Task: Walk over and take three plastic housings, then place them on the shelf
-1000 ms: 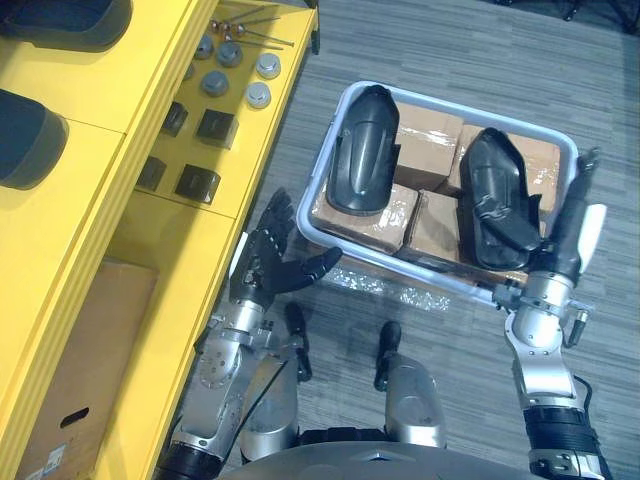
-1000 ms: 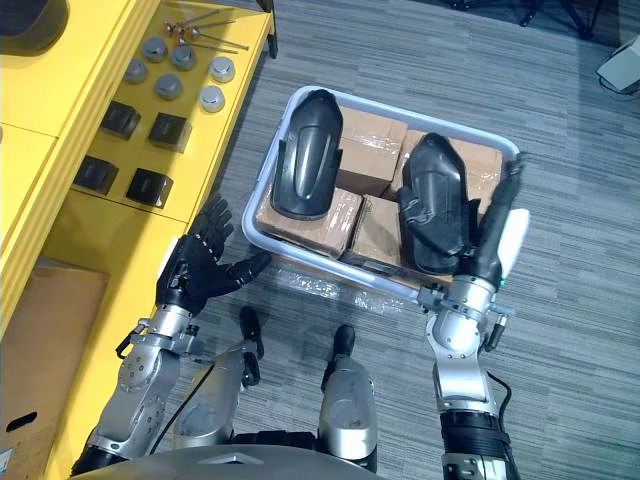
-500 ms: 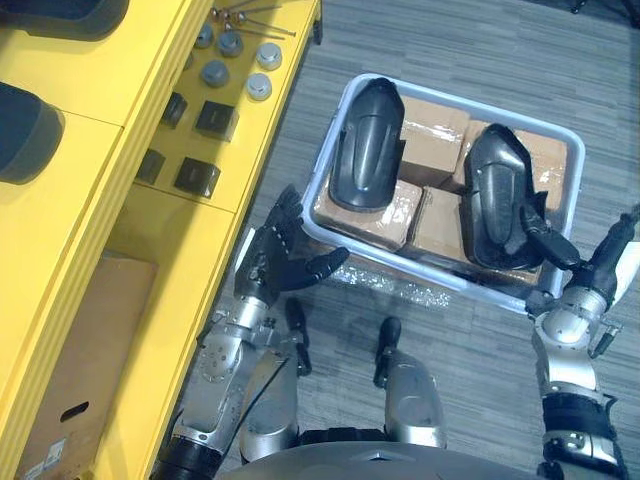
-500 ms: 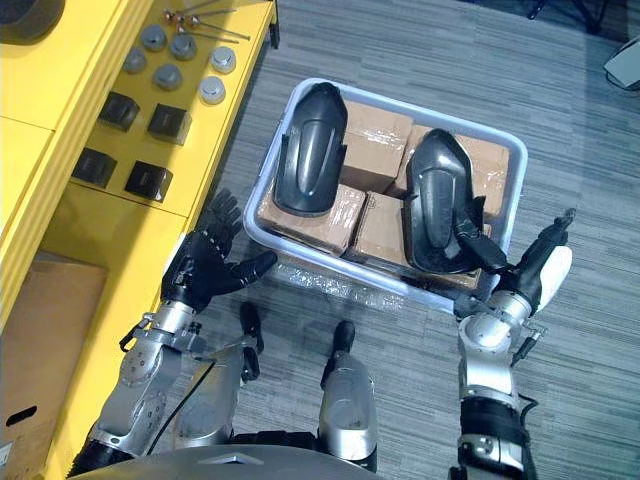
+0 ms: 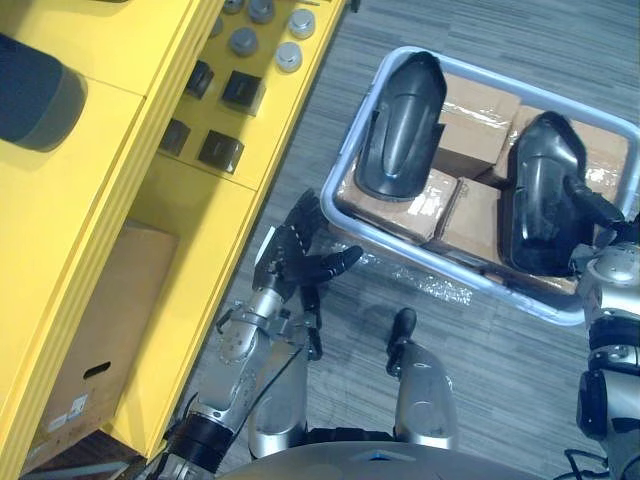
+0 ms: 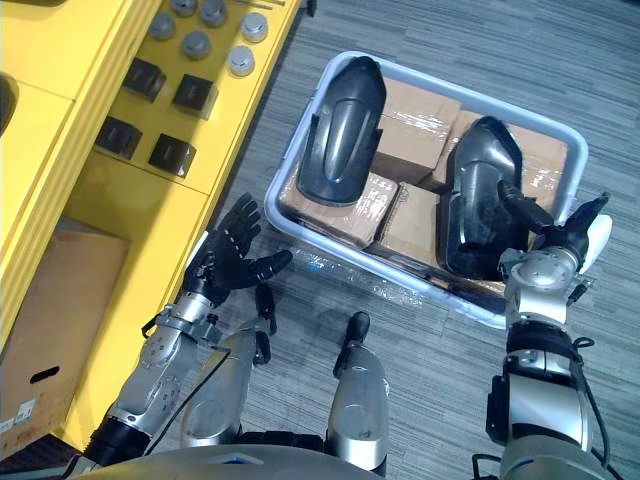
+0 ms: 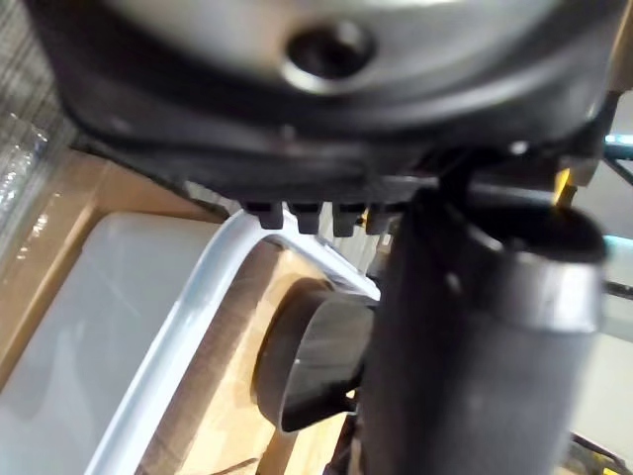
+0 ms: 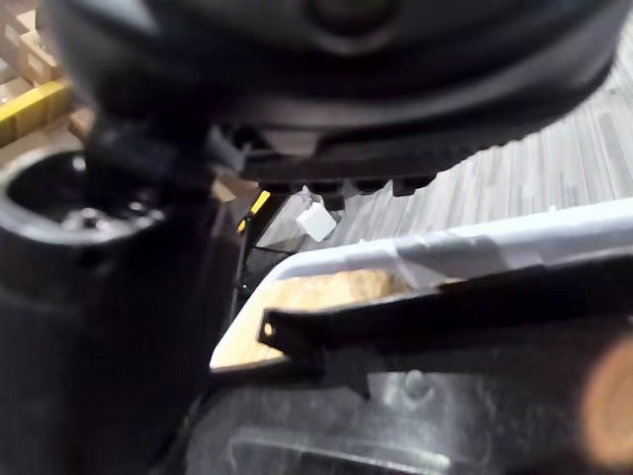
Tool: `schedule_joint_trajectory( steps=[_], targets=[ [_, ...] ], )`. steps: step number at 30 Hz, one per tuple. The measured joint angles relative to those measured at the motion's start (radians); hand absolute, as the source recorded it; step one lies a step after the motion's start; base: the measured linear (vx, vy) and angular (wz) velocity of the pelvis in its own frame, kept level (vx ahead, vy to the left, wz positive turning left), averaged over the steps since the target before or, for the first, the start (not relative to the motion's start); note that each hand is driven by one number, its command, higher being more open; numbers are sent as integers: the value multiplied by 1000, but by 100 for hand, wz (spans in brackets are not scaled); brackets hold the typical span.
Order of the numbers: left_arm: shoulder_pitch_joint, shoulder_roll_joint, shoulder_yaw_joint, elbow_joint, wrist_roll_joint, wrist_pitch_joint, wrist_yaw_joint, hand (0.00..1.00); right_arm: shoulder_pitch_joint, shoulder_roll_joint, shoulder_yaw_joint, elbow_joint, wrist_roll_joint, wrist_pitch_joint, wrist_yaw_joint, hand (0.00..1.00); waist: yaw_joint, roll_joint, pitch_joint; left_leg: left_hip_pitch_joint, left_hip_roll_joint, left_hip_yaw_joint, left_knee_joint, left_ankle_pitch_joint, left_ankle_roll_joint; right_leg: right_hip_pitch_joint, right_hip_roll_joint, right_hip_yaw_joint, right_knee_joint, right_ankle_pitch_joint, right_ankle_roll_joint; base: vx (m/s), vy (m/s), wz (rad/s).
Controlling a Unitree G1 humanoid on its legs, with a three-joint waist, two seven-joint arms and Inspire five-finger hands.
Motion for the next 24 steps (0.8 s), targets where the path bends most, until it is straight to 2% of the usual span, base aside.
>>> schedule_joint_trajectory(
  steps=[5, 6, 12, 13, 18, 21, 24],
  targets=[
    [-21, -21, -20, 23, -3, -1, 27, 100, -105, -75, 57, 76, 34, 88, 67, 100, 22, 39, 2, -44, -10, -21, 0, 23, 1, -61, -21, -11, 72, -26, -5, -48, 1, 14],
    [-24, -22, -24, 23, -3, -2, 32, 100, -105, -76, 57, 77, 33, 109, 78, 100, 32, 40, 2, -48, -10, -24, 0, 26, -1, -71, -26, -12, 91, -36, -5, -41, -13, 12],
    [-25, -29, -16, 22, -4, -3, 50, 100, -101, -103, 60, 45, 14, 174, 134, 100, 31, 39, 2, -63, -11, -37, 11, 32, -2, -95, -44, -23, 147, -62, -11, -32, -11, 8],
    [-30, -29, -17, 21, -4, -3, 51, 100, -98, -103, 68, 35, -23, 184, 149, 0, 29, 39, 2, -63, -11, -37, 11, 33, -4, -101, -46, -20, 155, -65, -13, -34, -5, -1],
    [-45, -29, -17, 21, -4, -4, 51, 100, -63, -102, 94, -13, -209, 228, 185, 0, 26, 35, 5, -63, -8, -39, 9, 42, -9, -106, -42, -20, 167, -72, -18, -26, -10, 0],
    [-44, -24, -13, 22, -5, -4, 53, 100, -56, -102, 124, -49, -388, 293, 236, 0, 12, 13, 4, -63, -5, -39, 9, 44, -10, -107, -36, -19, 166, -71, -18, 0, 0, 0],
    [-44, -10, -10, 22, -44, -3, 47, 100, -39, -91, 166, -86, -496, 364, 263, 0, 7, -10, 3, -63, 6, -40, 9, 47, -15, -105, -28, -20, 163, -71, -20, 0, 0, 0]
  ],
)
